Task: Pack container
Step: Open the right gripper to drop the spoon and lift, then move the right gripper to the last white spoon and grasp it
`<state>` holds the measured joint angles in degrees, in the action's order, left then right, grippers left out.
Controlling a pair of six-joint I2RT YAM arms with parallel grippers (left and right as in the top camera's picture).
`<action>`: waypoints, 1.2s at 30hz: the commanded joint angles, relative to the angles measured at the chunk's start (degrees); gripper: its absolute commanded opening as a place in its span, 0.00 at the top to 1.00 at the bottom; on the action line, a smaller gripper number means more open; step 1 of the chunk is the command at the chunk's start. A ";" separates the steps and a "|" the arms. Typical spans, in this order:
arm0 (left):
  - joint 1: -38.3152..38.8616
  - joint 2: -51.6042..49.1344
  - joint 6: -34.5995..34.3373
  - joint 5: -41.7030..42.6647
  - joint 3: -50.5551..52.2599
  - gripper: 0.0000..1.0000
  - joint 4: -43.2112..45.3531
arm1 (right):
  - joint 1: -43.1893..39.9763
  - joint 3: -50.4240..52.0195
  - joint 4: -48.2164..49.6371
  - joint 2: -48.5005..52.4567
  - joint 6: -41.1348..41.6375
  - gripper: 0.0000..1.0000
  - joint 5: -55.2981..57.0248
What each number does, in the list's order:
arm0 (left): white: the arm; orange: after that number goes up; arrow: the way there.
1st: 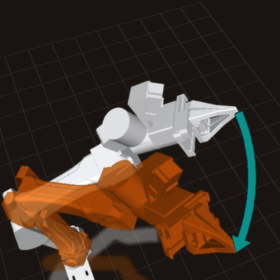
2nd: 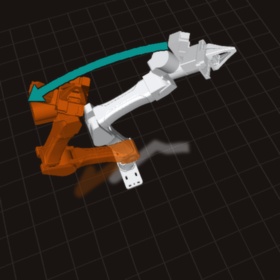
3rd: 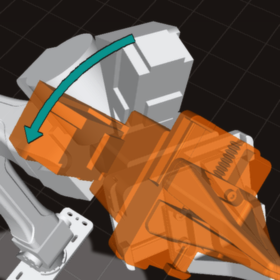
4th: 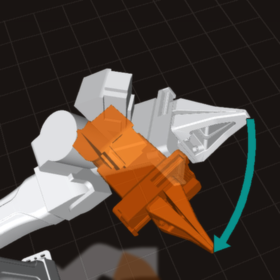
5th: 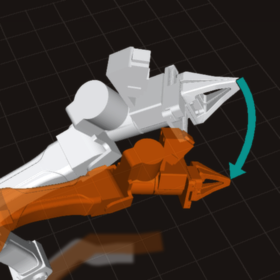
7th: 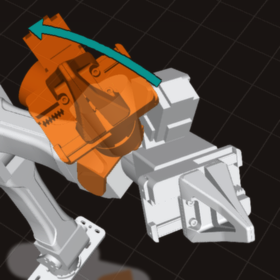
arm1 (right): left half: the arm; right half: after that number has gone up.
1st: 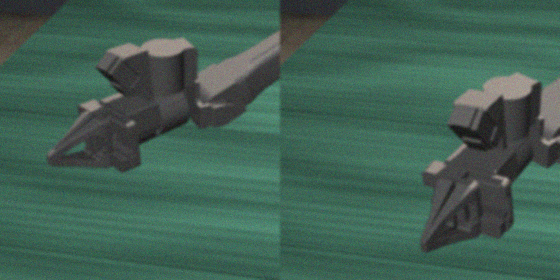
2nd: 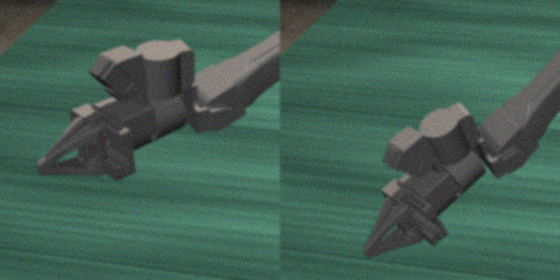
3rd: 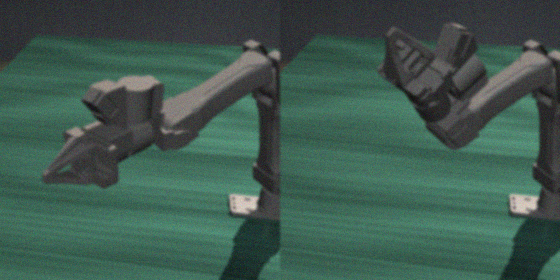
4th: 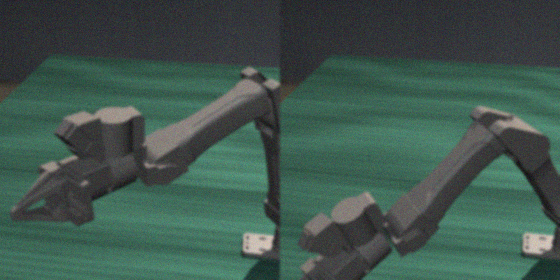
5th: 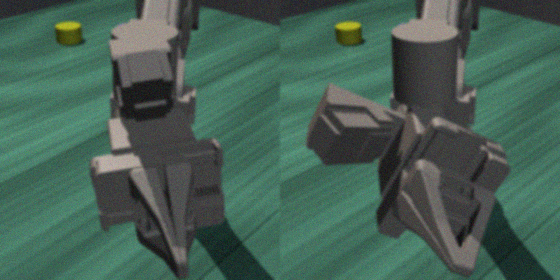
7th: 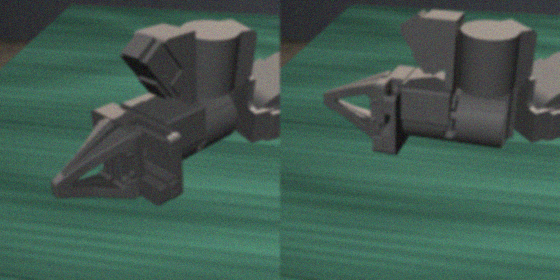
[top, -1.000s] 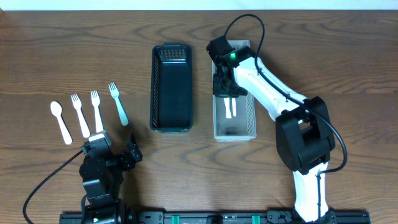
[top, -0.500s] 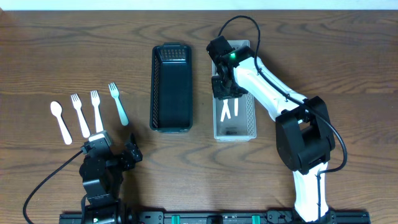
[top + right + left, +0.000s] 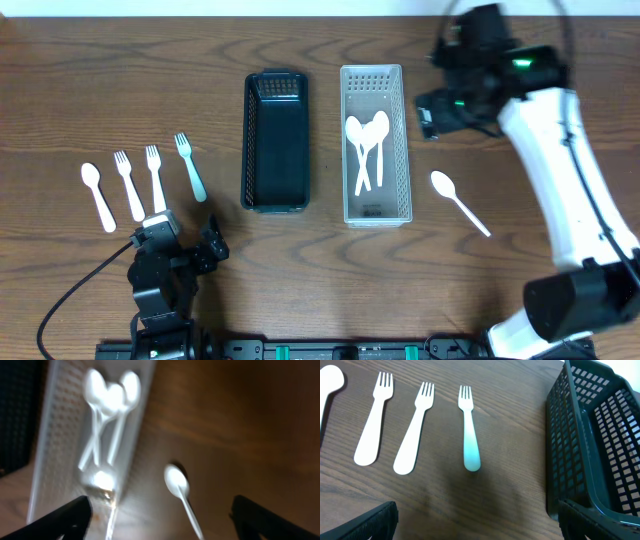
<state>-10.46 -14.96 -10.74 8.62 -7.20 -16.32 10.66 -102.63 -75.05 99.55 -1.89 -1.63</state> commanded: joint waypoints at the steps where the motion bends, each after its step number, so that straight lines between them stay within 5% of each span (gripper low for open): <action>1: -0.33 -0.15 -0.52 -0.07 -0.11 0.02 0.15 | -2.49 1.14 -2.62 -1.40 -3.89 0.01 -1.44; 9: -0.33 -0.15 -0.52 -0.07 -0.11 0.02 0.15 | -5.27 17.51 -0.42 -11.61 -5.68 0.01 -1.75; 18: -0.33 -0.15 -0.52 -0.07 -0.11 0.02 0.15 | -12.15 36.35 8.98 -13.40 -19.58 0.01 -2.93; 36: -0.33 -0.15 -0.52 -0.07 -0.11 0.02 0.13 | -13.05 39.47 20.98 1.81 -26.75 0.01 -0.72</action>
<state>-10.46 -14.96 -10.74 8.62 -7.20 -16.32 -2.96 -63.57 -54.41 99.11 -27.20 -2.90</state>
